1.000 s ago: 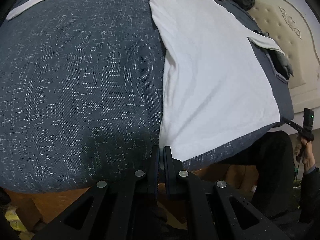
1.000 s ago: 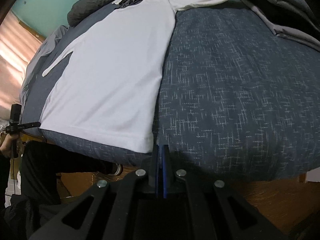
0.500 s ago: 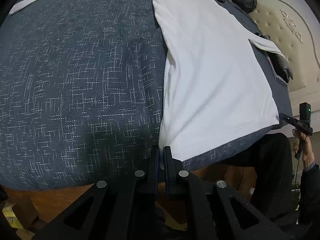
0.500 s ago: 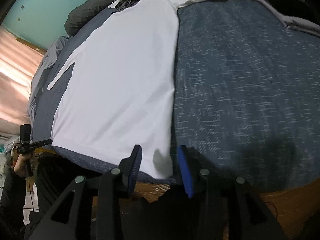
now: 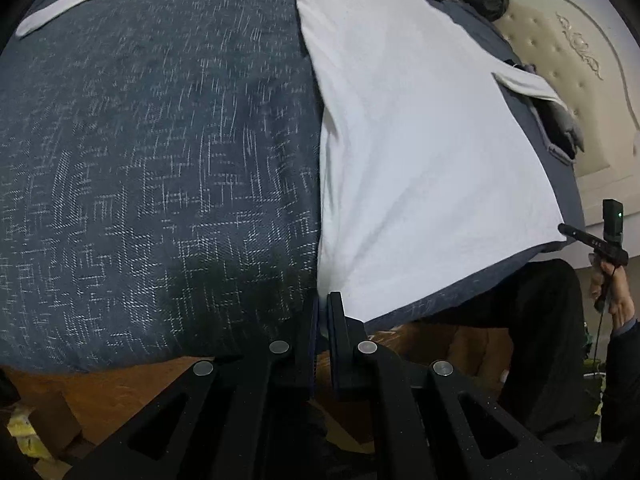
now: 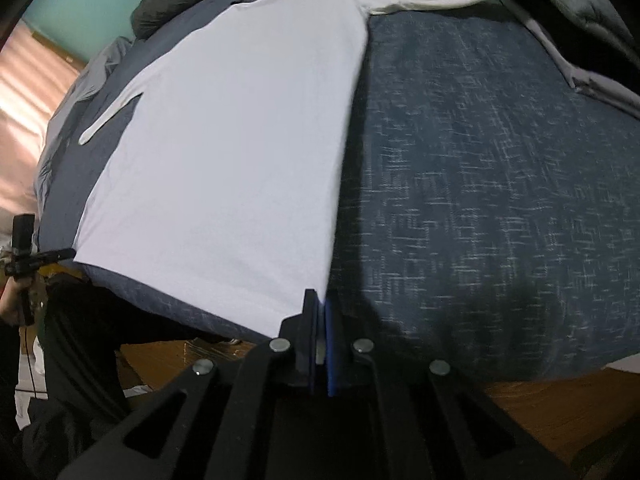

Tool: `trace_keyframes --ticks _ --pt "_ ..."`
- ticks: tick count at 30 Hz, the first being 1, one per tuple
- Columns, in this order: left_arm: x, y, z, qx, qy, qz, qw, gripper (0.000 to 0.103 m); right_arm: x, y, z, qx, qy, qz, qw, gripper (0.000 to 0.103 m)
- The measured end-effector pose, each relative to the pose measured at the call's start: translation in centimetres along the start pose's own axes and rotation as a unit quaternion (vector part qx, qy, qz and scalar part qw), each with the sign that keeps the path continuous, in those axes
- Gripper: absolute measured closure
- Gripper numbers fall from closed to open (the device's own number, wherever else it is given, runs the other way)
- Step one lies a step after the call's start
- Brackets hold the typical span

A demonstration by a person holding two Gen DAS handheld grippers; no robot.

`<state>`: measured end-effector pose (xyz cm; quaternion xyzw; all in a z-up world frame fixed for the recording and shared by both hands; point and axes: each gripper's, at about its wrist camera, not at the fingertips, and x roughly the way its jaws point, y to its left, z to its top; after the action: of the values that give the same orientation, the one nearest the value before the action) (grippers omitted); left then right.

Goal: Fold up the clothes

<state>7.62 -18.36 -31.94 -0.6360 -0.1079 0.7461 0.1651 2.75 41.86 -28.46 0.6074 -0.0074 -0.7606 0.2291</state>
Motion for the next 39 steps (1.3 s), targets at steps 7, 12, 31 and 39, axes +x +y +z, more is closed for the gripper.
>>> trace_keyframes --ticks 7,12,31,39 --pt "-0.9 1.0 0.0 -0.025 -0.005 0.006 0.9997 0.087 1.0 -0.7 0.1 0.022 0.018 0.014 0.999 0.098" --pt "-4.3 1.5 2.1 -0.024 -0.045 0.035 0.9981 0.072 -2.1 -2.7 1.8 0.044 -0.029 0.018 0.998 0.096" --pt "0.2 -3.6 17.2 -0.017 -0.148 0.027 0.9885 0.041 -15.4 -16.4 18.4 0.169 -0.253 -0.041 0.952 0.062" --pt "3.5 -4.9 20.4 -0.022 -0.169 0.042 0.9846 0.027 -16.1 -23.9 22.3 0.260 -0.280 -0.067 0.922 0.050"
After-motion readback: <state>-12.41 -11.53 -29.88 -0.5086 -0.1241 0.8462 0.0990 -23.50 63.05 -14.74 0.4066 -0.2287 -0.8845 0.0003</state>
